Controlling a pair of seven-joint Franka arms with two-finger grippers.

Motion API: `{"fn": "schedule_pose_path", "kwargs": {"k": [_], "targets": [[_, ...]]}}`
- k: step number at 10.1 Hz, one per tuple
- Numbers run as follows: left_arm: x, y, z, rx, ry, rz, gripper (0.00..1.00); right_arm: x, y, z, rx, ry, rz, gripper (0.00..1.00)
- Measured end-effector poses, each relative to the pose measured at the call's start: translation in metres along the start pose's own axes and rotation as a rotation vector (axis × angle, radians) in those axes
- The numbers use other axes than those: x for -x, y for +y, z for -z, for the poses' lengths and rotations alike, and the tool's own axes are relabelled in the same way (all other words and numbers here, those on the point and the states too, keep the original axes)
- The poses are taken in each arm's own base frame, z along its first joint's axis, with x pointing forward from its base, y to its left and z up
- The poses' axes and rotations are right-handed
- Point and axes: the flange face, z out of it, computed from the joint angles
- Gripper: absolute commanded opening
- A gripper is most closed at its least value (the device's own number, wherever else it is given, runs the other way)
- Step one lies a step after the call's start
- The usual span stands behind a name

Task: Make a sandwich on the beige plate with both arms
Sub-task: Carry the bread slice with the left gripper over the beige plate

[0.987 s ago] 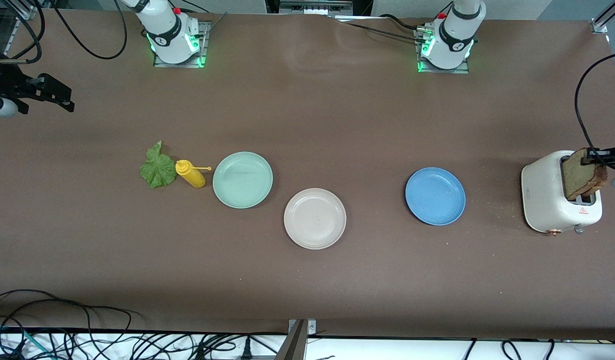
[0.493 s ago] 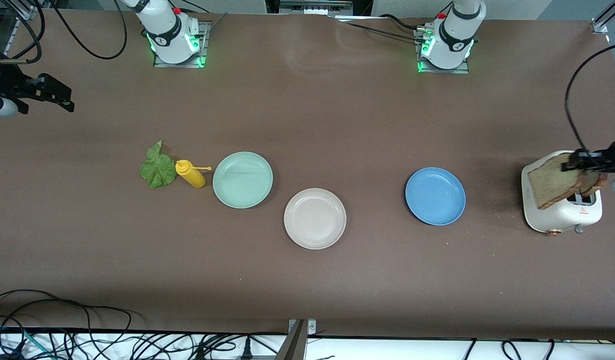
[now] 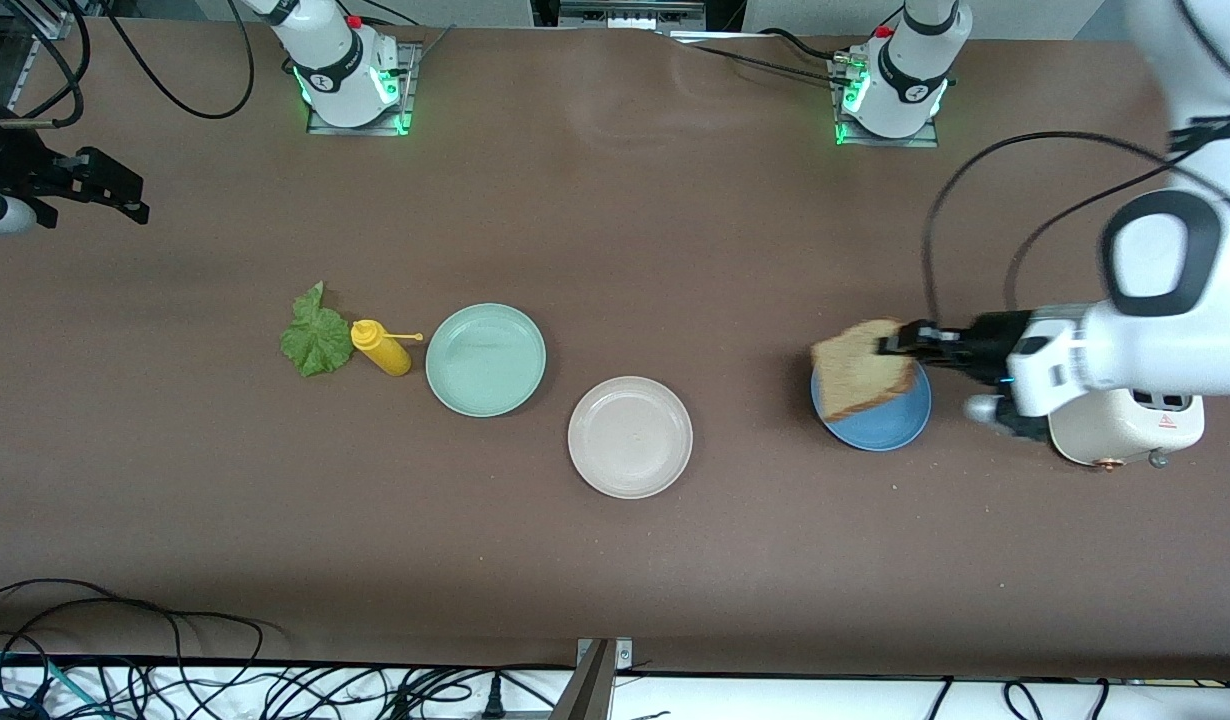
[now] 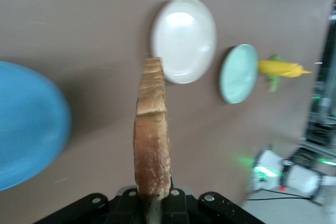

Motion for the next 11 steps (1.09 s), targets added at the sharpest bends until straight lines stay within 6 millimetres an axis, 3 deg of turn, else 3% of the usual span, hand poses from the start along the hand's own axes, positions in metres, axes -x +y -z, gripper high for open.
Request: {"fn": "schedule_pose_path", "kwargs": {"k": [1, 3, 4, 8, 11], "targets": [[-0.014, 0.008, -0.030, 0.166, -0.003, 0.032, 0.00, 0.000, 0.001, 0.000, 0.000, -0.001, -0.001, 1.00], [-0.041, -0.016, -0.076, 0.445, 0.006, 0.098, 0.00, 0.000, 0.002, 0.000, -0.001, -0.003, -0.003, 1.00], [-0.047, -0.025, -0.098, 0.475, -0.019, 0.119, 0.00, 0.000, 0.002, 0.000, -0.001, -0.003, -0.003, 1.00], [-0.066, -0.001, -0.174, 0.436, 0.044, 0.091, 0.00, 0.000, 0.002, 0.000, -0.001, -0.004, -0.003, 1.00], [-0.075, -0.004, -0.235, 0.368, 0.112, 0.011, 0.00, 0.000, 0.002, 0.000, -0.001, -0.004, -0.004, 1.00]]}}
